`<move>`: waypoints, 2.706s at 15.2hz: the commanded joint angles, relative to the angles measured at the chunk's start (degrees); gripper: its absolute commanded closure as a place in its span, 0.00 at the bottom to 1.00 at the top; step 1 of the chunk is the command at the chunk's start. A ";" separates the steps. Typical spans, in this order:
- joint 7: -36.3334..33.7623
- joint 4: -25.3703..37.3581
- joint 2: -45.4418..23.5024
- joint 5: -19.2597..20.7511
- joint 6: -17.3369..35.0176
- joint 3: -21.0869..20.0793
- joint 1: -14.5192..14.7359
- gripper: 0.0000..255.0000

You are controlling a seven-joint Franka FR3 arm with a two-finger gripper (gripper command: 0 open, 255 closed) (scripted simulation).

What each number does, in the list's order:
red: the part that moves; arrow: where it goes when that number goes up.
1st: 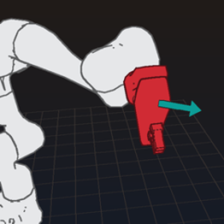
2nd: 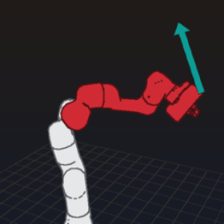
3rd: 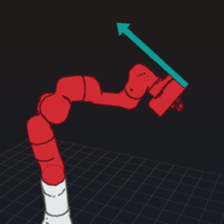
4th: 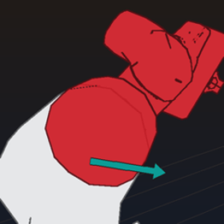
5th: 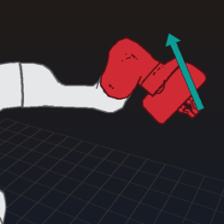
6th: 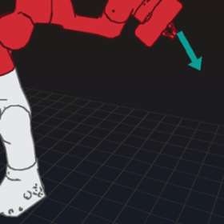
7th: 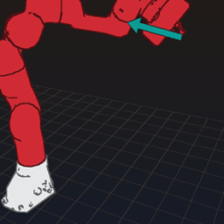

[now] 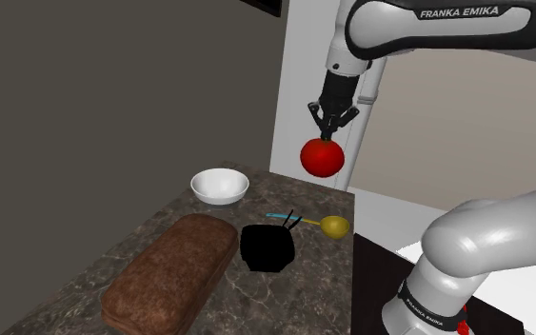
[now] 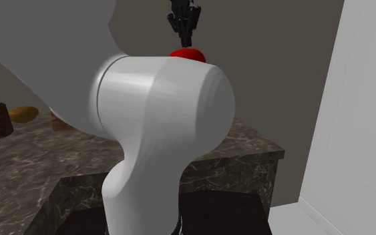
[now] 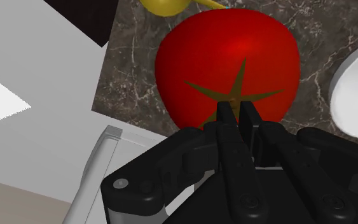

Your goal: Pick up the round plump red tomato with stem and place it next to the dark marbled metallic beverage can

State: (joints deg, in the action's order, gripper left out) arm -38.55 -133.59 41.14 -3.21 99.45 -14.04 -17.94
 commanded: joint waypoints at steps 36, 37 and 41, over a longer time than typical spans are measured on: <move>-49.23 26.82 -0.72 -23.38 -13.93 -48.34 2.30 1.00; -50.65 28.75 -1.42 -23.58 -14.17 -50.50 0.96 1.00; -56.09 37.36 -3.56 -24.44 -15.53 -60.27 -6.17 1.00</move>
State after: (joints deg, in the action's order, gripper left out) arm -93.03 -98.85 38.32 -27.40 84.02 -70.91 -21.45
